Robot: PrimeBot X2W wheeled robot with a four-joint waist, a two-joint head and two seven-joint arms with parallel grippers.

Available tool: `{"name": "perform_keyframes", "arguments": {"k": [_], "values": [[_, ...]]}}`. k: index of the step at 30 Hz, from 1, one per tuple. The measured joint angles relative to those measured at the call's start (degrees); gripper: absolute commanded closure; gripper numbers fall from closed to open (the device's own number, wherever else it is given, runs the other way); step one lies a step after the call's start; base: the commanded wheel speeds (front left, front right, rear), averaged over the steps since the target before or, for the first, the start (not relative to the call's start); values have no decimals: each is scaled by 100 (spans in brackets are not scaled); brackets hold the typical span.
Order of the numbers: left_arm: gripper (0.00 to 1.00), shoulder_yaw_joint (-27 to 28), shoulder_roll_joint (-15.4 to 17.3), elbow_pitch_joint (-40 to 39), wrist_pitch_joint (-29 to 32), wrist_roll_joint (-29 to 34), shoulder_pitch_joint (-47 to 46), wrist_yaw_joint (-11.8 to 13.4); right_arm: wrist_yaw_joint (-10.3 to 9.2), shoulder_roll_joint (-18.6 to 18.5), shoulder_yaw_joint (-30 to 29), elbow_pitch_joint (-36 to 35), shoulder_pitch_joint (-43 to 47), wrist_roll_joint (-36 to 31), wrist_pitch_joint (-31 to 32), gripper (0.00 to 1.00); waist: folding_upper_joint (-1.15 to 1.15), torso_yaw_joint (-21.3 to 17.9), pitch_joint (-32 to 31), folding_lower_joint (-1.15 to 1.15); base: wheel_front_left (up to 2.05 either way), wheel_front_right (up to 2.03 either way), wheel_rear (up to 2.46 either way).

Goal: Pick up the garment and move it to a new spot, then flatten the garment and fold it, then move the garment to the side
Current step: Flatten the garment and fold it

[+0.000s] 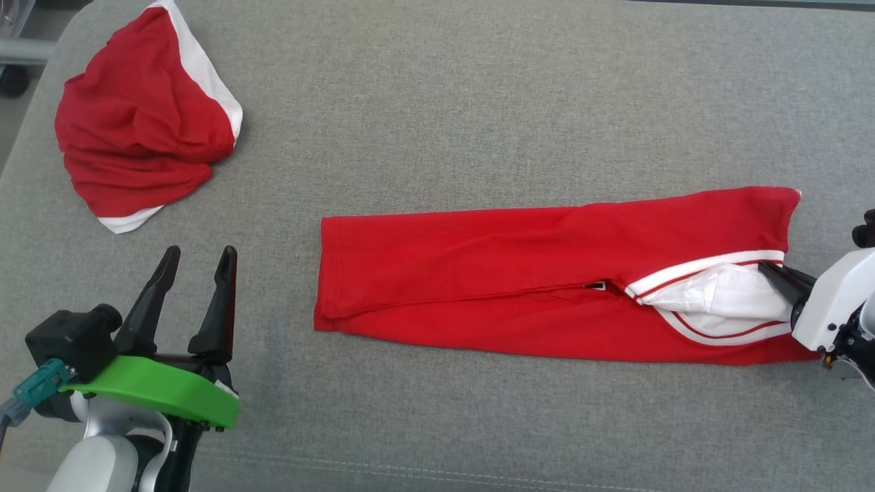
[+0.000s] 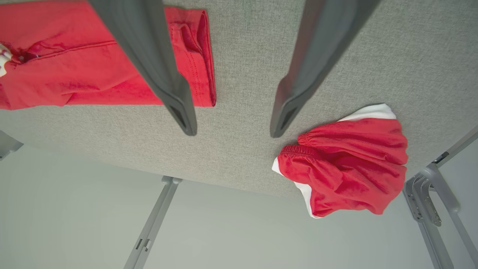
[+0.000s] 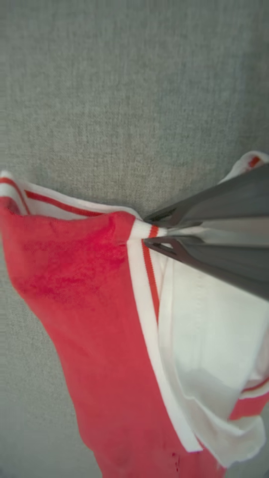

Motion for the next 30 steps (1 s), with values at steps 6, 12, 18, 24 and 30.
{"name": "perform_keyframes", "arguments": {"k": [6, 12, 18, 24, 30], "values": [[0, 91, -2, -9, -35, -21, 3, 2, 40, -216, -275, 26, -65, 156, 42, 100, 0, -148, -57, 0, 0, 0, 0], [0, 104, -15, -31, -51, -46, 8, 2, -69, -814, -803, 230, 37, 499, 42, 100, 0, -302, -103, 0, 0, 0, 0], [0, 118, -31, -27, -52, -81, 37, 4, -169, -1489, -1160, 401, 431, 677, 41, 100, 0, -376, -166, 0, 0, 0, 0], [0, 89, -29, -29, -51, -93, 101, 20, 176, -1564, -1049, -491, 330, 499, -10, 100, 0, -428, -224, 0, 0, 0, 0], [0, -18, -27, -20, -43, -93, 101, 10, 544, -1044, -493, -1962, 40, 413, 82, 100, 0, -410, -246, 0, 0, 0, 0]]}}
